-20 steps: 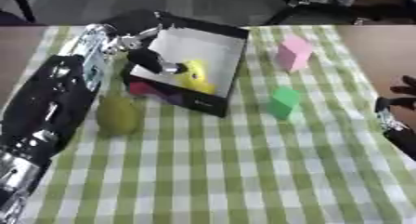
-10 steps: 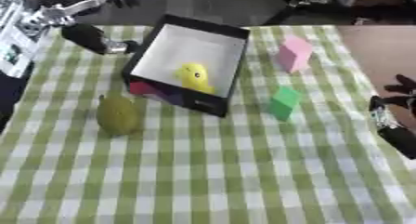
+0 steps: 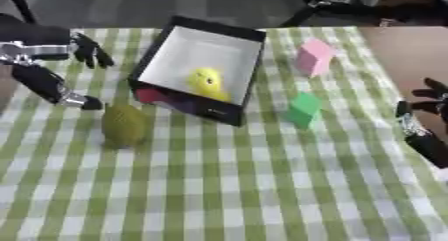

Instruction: Pick up objects on the table and place them in the box.

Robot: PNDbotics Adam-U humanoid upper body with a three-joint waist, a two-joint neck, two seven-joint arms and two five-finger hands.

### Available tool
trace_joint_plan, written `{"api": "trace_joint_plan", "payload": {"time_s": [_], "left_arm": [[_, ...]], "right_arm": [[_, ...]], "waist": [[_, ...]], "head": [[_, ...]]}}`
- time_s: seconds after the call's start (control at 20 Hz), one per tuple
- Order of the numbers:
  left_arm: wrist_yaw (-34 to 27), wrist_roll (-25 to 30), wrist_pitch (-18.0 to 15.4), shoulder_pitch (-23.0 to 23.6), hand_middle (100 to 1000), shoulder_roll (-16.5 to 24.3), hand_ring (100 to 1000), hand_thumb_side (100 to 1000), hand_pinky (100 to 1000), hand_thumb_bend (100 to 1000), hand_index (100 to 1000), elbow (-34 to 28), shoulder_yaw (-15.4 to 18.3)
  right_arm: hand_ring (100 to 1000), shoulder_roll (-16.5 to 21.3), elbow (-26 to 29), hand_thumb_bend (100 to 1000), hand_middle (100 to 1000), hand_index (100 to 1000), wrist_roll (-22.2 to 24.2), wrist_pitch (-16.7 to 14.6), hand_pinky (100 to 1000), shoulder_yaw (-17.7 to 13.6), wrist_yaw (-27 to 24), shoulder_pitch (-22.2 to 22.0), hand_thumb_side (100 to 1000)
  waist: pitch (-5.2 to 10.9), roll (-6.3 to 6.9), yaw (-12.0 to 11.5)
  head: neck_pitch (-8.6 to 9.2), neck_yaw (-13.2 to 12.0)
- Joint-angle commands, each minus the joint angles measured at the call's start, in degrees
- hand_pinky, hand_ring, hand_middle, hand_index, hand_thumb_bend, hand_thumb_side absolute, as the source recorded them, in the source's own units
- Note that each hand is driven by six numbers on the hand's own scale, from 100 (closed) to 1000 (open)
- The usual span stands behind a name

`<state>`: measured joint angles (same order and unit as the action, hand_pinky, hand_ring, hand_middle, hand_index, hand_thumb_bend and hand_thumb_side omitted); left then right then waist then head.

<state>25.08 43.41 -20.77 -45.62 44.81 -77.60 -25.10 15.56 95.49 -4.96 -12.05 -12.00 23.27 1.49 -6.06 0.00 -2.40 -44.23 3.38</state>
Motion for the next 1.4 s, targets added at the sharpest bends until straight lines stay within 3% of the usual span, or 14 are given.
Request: {"api": "trace_joint_plan", "payload": {"time_s": [0.05,0.65,0.85,1.05,1.25,1.3,1.4], "left_arm": [[0.4,8.6,-8.1,-0.4,739,1.3,719,672,754,558,883,-0.7,-1.4],[14.0,5.0,-7.5,-0.1,755,-5.5,729,596,760,557,877,3.4,-2.1],[15.6,5.4,-8.7,0.6,736,-6.1,701,519,734,476,867,5.3,-2.2],[14.8,4.7,-8.6,1.6,657,-6.7,627,372,676,318,828,7.2,-1.7],[13.5,3.7,-8.9,2.0,421,-7.0,424,120,497,100,654,8.1,-1.3],[12.9,2.9,-8.8,2.1,352,-7.0,364,127,445,100,597,8.1,-1.0],[11.3,1.1,-8.1,2.2,311,-6.7,330,133,420,100,563,7.1,0.2]], "right_arm": [[693,1.5,0.5,211,740,925,0.2,-0.1,813,-0.3,0.2,0.6,538],[693,1.3,0.4,211,740,925,0.3,-0.1,814,-0.4,0.1,0.6,538],[693,1.3,0.3,209,740,925,0.1,-0.1,814,-0.5,0.1,0.5,537],[693,1.1,0.3,206,740,926,0.3,-0.1,814,-0.4,0.1,0.6,539],[694,1.2,0.3,204,740,926,0.3,-0.1,814,-0.5,0.1,0.5,541],[694,1.2,0.2,204,740,926,0.2,-0.1,814,-0.5,0.1,0.5,541],[694,1.1,0.2,203,740,926,0.2,0.0,815,-0.6,0.1,0.5,542]], "waist": [[0.85,0.85,0.2],[0.87,0.52,0.6],[0.89,0.42,0.5],[0.89,0.33,0.3],[0.94,0.17,0.3],[0.95,0.14,0.3],[0.95,0.10,0.2]], "head": [[0.11,0.0],[0.11,0.2],[0.11,0.1],[0.11,0.3],[0.11,0.3],[0.11,0.3],[0.11,0.3]]}}
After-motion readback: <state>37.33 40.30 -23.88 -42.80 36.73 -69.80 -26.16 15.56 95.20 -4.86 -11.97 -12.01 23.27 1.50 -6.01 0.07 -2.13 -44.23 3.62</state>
